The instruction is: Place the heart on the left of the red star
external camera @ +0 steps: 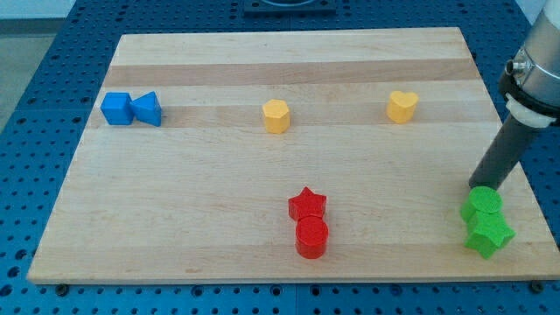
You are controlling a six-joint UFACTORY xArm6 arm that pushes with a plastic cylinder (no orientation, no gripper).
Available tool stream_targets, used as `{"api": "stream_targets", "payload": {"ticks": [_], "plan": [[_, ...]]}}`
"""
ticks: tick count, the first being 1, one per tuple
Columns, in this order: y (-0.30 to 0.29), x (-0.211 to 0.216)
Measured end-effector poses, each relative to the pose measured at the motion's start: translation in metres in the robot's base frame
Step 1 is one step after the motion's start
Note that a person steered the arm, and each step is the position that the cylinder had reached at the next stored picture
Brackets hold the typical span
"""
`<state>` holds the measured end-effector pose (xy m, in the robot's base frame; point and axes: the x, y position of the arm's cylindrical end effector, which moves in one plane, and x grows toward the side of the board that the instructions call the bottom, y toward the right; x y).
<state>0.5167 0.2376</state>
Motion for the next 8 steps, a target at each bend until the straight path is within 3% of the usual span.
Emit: {"api": "stream_targets", "payload": {"ticks": [1, 3, 6, 8], "plan": [[0.036, -0.031], [0.033, -0.140], [-0.074, -0.146], [-0.105, -0.115]]}}
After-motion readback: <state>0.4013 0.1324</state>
